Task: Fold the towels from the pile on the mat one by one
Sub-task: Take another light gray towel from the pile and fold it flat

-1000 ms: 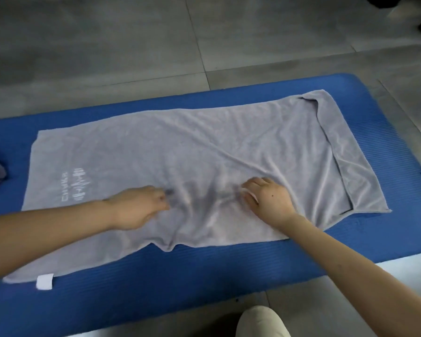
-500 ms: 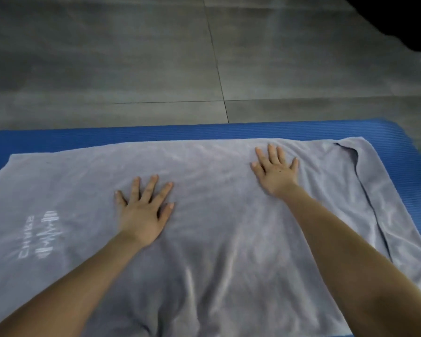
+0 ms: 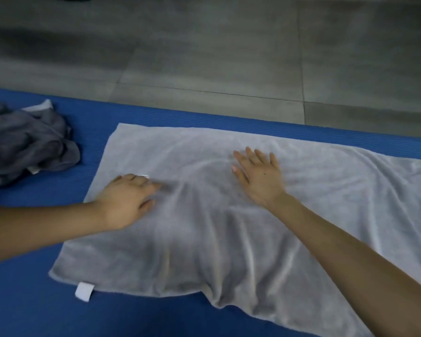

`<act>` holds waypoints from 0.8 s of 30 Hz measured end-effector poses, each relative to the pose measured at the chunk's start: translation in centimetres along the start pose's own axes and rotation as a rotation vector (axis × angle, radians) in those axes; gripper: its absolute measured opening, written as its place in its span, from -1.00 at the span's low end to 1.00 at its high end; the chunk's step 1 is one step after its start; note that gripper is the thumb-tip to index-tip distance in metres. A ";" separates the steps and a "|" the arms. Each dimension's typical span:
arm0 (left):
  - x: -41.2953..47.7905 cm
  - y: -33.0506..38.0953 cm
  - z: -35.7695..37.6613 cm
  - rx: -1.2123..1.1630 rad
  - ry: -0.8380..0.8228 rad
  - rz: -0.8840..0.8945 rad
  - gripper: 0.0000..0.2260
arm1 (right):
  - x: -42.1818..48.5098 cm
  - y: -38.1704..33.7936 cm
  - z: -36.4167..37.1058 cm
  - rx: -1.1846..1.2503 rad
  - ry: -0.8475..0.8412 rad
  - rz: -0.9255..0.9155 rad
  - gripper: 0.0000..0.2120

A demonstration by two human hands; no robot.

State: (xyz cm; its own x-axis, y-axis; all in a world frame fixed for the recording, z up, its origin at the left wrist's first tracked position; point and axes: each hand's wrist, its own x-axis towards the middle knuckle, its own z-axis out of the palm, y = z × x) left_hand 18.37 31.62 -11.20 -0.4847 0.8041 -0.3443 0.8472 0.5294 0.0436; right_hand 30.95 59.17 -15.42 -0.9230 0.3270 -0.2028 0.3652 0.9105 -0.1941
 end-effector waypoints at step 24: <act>-12.0 -9.0 10.1 -0.870 0.316 -0.827 -0.83 | 20.5 -26.7 2.9 0.042 -0.083 -0.016 -0.47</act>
State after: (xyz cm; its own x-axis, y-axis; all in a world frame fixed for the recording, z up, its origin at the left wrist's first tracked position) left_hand 18.76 14.47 -16.99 -0.9380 0.1091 -0.3290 -0.1052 0.8148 0.5701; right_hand 2.61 40.79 -17.16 -0.9161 0.2891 -0.2778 0.3571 0.9033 -0.2376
